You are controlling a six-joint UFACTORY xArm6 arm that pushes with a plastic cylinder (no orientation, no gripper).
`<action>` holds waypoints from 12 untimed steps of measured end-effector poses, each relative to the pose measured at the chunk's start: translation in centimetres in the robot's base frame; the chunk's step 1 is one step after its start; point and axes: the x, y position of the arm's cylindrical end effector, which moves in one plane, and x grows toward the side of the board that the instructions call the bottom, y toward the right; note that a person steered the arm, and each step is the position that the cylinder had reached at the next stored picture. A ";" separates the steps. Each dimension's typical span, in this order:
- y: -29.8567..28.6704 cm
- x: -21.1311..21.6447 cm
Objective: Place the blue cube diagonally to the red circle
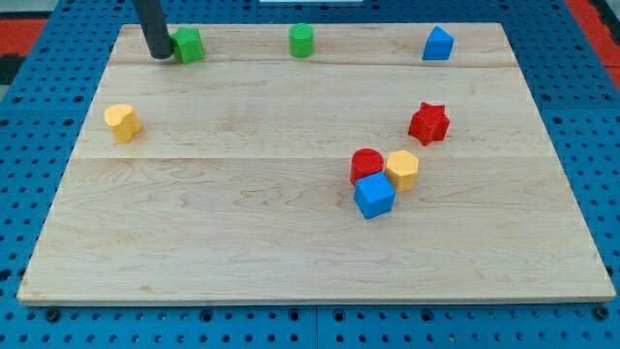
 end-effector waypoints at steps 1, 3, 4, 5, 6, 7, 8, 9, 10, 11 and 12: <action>0.9 4.5; 6.7 16.9; 11.0 21.8; 15.4 26.9; 23.7 29.6; 30.5 29.2; 32.2 27.6; 25.5 27.0; 20.9 26.1; 25.2 26.4; 29.0 28.0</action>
